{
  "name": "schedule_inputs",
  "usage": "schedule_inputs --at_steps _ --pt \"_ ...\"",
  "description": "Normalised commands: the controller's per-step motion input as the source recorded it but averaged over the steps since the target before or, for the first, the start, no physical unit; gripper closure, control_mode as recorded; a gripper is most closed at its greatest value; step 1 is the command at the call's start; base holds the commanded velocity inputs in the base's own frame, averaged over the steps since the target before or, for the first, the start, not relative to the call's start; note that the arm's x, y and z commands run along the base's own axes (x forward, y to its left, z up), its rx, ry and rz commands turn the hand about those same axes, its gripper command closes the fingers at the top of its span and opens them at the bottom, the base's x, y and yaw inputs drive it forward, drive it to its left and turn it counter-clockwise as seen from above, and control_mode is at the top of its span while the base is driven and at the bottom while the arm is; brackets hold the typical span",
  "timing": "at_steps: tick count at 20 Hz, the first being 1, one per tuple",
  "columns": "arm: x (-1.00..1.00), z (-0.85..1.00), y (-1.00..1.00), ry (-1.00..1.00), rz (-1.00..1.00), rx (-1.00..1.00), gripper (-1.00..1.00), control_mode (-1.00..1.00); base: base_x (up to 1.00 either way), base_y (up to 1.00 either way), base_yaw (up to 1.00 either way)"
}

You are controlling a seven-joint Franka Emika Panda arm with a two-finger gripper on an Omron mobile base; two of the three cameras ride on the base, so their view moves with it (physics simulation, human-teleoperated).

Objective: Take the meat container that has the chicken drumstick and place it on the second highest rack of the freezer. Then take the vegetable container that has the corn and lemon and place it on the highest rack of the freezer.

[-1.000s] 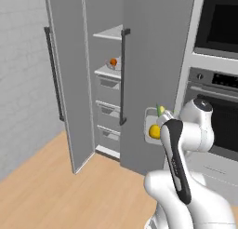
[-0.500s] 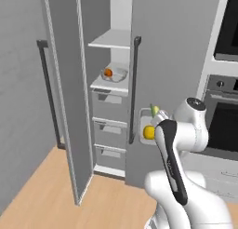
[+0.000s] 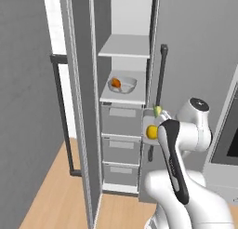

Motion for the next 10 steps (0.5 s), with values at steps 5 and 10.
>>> schedule_inputs --at_steps 5,10 --pt "0.00 0.00 0.00 0.00 0.00 0.00 1.00 1.00 0.40 0.13 -0.03" --pt "0.00 0.00 0.00 0.00 0.00 0.00 1.00 1.00 0.56 0.07 -0.08"
